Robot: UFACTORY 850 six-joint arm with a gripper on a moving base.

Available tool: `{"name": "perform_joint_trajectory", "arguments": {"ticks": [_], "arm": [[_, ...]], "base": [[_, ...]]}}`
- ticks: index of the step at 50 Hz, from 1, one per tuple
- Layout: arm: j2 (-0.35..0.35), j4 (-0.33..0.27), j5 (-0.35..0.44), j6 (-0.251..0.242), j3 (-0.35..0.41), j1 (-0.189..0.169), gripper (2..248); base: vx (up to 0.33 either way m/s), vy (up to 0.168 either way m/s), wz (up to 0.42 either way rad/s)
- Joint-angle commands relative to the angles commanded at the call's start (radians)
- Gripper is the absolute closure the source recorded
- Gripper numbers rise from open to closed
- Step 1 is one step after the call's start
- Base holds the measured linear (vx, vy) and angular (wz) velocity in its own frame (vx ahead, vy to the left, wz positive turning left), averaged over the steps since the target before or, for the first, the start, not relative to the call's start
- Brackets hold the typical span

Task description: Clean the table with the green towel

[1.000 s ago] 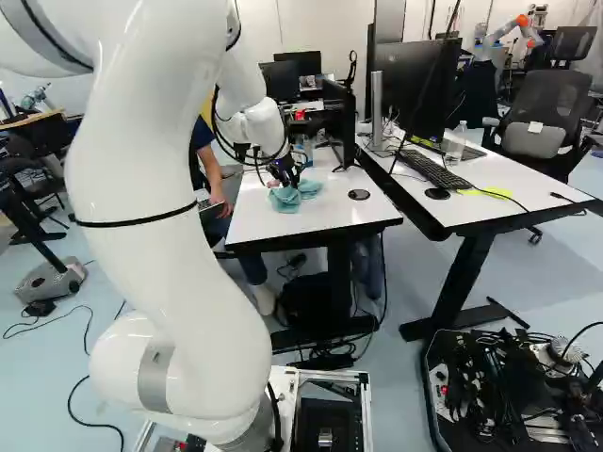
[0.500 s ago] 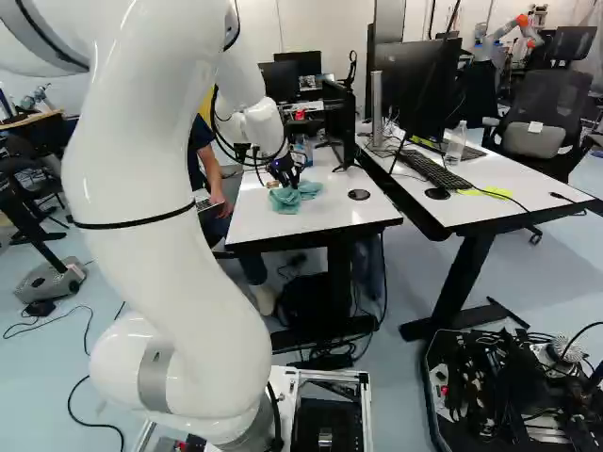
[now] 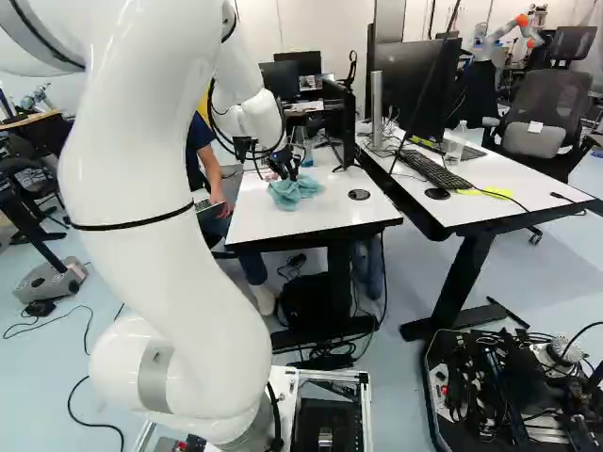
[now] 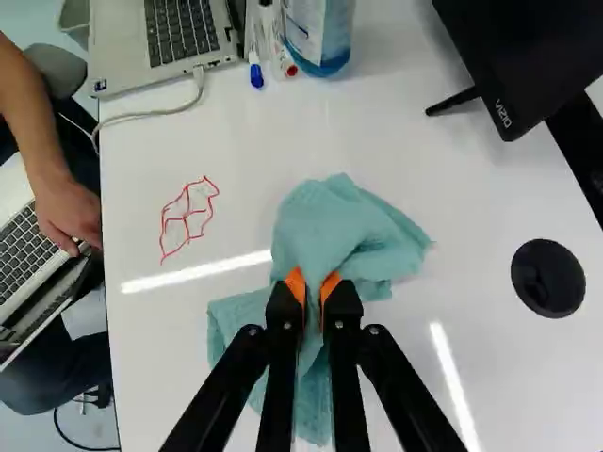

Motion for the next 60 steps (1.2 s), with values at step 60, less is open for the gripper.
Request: {"name": "perform_joint_trajectory", "arguments": {"ticks": [60], "arm": [[-0.124,0.000,0.000,0.000,-0.209,0.125,211]], "base": [[0.000,0.000,0.000]]}}
